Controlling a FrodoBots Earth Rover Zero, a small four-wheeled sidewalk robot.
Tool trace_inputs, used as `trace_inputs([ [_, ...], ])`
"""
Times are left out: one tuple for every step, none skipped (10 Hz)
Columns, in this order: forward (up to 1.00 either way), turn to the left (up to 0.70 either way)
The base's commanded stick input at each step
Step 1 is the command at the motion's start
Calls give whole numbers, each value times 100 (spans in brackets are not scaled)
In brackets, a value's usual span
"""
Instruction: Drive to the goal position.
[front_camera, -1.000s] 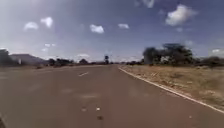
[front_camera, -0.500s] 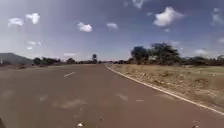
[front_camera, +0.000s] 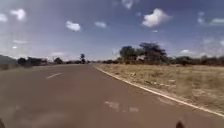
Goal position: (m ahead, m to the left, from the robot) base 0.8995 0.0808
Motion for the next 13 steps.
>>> trace_inputs([
  [85, 0],
  [85, 0],
  [85, 0],
  [85, 0],
  [85, 1],
  [85, 1],
  [85, 1],
  [85, 1],
  [85, 1],
  [85, 1],
  [35, 0],
  [0, 0],
  [0, 0],
])
